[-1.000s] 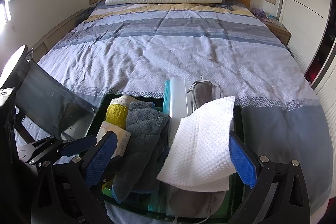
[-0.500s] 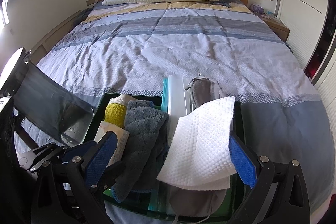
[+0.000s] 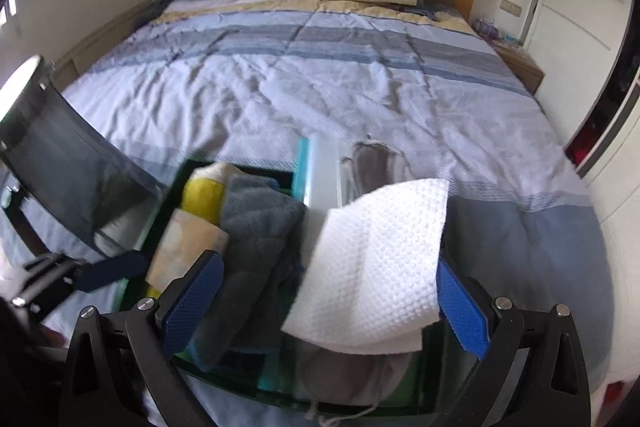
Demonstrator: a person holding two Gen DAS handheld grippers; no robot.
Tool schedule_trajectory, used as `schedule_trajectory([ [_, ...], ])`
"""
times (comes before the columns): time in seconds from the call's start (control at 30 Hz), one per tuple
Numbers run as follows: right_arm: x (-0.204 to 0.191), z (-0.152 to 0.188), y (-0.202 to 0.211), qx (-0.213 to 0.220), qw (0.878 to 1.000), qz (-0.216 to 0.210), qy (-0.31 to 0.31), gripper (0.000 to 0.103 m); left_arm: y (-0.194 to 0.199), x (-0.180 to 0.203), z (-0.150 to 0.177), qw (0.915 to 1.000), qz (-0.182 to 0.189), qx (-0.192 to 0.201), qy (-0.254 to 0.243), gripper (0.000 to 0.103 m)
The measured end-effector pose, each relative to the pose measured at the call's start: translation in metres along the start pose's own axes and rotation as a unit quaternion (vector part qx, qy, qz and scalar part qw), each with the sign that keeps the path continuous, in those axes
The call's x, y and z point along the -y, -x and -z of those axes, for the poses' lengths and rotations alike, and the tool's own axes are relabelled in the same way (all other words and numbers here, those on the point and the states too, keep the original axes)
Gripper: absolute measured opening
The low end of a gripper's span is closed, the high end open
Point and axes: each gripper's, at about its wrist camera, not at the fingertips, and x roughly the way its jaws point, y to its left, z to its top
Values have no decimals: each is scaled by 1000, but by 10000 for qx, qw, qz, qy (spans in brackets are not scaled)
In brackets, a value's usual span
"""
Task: Organize soft objects
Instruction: 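Open the right tool to release the white wipe onto the grey bag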
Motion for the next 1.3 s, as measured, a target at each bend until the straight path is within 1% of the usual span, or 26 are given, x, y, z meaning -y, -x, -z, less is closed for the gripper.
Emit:
schedule_trajectory([
  [0.07, -1, 2, -2, -65, 9999, 88, 16, 103, 2, -1, 1, 10000, 13, -3, 9, 49],
  [0.23, 2, 7, -2, -135, 9998, 120, -15, 103, 5, -5, 3, 10000, 40, -2, 49, 49],
  [0.67, 33, 22, -21, -349, 9984, 411, -171, 103, 6, -5, 5, 9999, 131, 17, 54, 49],
  [0.97, 45, 32, -30, -455, 9972, 538, -256, 103, 5, -4, 6, 9998, 174, -2, 70, 49],
  [1.1, 46, 33, -30, -452, 9966, 663, -183, 103, 6, -3, 7, 9998, 176, 8, 72, 49],
  [1.17, 44, 33, -29, -458, 9957, 807, -45, 103, 6, -4, 7, 9998, 183, 13, 77, 49],
  [1.3, 39, 34, -29, -475, 9945, 927, 103, 103, 7, -2, 8, 9998, 193, 13, 76, 49],
])
